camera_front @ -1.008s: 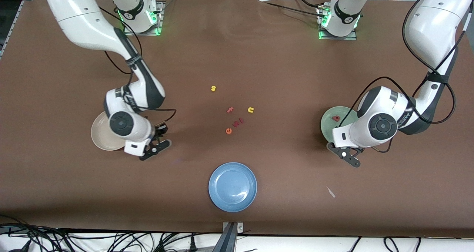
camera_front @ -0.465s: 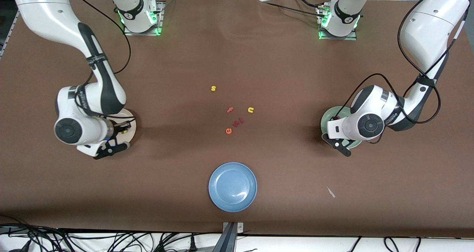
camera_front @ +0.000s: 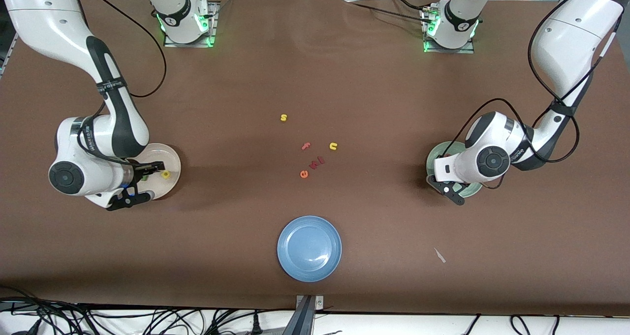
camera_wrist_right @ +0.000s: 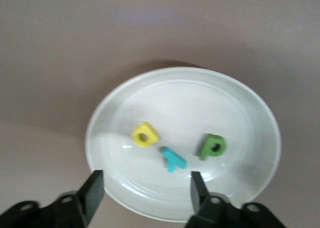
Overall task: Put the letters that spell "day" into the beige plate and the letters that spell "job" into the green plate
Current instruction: 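Open both grippers to drop the letters onto the plates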
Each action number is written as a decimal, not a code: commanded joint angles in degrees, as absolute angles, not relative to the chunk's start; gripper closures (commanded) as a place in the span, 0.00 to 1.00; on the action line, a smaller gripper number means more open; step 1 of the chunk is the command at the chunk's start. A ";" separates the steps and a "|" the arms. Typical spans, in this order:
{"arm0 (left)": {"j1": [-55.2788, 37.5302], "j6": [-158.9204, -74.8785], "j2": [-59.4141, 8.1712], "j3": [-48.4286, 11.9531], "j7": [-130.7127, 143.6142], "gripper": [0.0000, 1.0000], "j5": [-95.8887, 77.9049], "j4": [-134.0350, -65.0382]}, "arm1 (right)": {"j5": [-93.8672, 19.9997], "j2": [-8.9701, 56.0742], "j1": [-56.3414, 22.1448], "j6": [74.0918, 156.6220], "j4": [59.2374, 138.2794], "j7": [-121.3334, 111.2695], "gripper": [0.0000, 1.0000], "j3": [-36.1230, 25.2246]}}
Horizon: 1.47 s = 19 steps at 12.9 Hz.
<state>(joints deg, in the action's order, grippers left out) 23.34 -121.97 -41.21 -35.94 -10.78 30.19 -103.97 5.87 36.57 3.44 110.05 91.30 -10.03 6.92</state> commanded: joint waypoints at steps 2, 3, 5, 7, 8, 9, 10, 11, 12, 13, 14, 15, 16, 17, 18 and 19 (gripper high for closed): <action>25.04 -122.78 -39.91 -36.65 -10.37 0.00 29.62 -105.29 | 4.04 34.81 3.34 108.54 91.23 -8.80 0.00 9.40; 25.22 -122.35 -39.47 -36.91 -10.37 0.00 29.62 -105.21 | 3.96 34.02 3.34 108.37 91.23 -6.44 0.00 9.84; 25.14 -121.73 -36.40 -37.09 -10.46 0.00 28.66 -104.94 | 4.04 32.88 3.25 104.35 90.19 -0.82 0.00 11.50; 25.31 -117.62 -33.50 -39.27 -10.37 0.00 26.38 -103.89 | 4.13 32.87 3.16 98.30 86.68 4.37 0.00 13.00; 25.14 -115.07 -32.01 -39.46 -10.28 0.00 24.11 -102.58 | 4.22 32.87 3.16 94.96 84.40 6.22 0.00 13.88; 24.88 -112.44 -30.86 -39.55 -10.28 0.00 21.65 -101.09 | 4.04 32.52 3.16 91.44 82.03 7.20 0.00 14.41; 24.70 -109.89 -29.98 -39.64 -10.28 0.00 19.53 -99.25 | 4.04 32.17 3.08 87.67 80.00 7.64 0.00 14.50; 24.61 -107.34 -29.19 -39.73 -10.28 0.00 17.95 -97.14 | 3.96 30.60 2.99 84.93 79.37 7.82 0.00 14.94; 24.44 -104.44 -28.74 -39.73 -10.20 0.00 15.93 -94.42 | 4.04 28.58 2.29 84.03 79.54 8.00 0.00 14.94; 24.26 -100.76 -28.65 -40.07 -10.11 0.00 13.73 -91.18 | 4.13 26.13 0.46 84.02 80.24 7.91 0.00 13.64; 24.08 -97.50 -28.65 -40.43 -10.02 0.00 12.58 -88.62 | 3.96 23.84 -2.34 85.07 81.38 7.39 0.00 10.58; 24.08 -95.47 -28.65 -41.13 -9.76 0.00 12.39 -86.33 | 3.61 21.90 -4.20 86.12 82.34 7.21 0.00 9.33; 24.08 -93.71 -28.65 -41.65 -8.80 0.00 12.39 -84.31 | 3.60 19.36 -4.83 86.65 84.01 7.21 0.00 9.06; 24.08 -92.04 -28.65 -41.75 -6.87 0.00 12.39 -82.37 | 3.69 15.77 -4.92 87.62 86.11 7.82 0.00 8.53; 24.08 -90.54 -28.57 -41.92 -5.20 0.00 12.39 -80.44 | 3.95 12.08 -5.70 90.76 88.66 7.30 0.00 7.57; 23.73 -89.22 -28.48 -41.92 -3.53 0.00 12.48 -79.03 | 4.39 9.26 -6.23 93.05 90.94 7.47 0.00 6.25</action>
<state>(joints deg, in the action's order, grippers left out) 24.57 -92.52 -28.35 -42.00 -6.39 13.58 -82.60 4.64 17.26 -5.31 88.45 83.14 7.31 8.83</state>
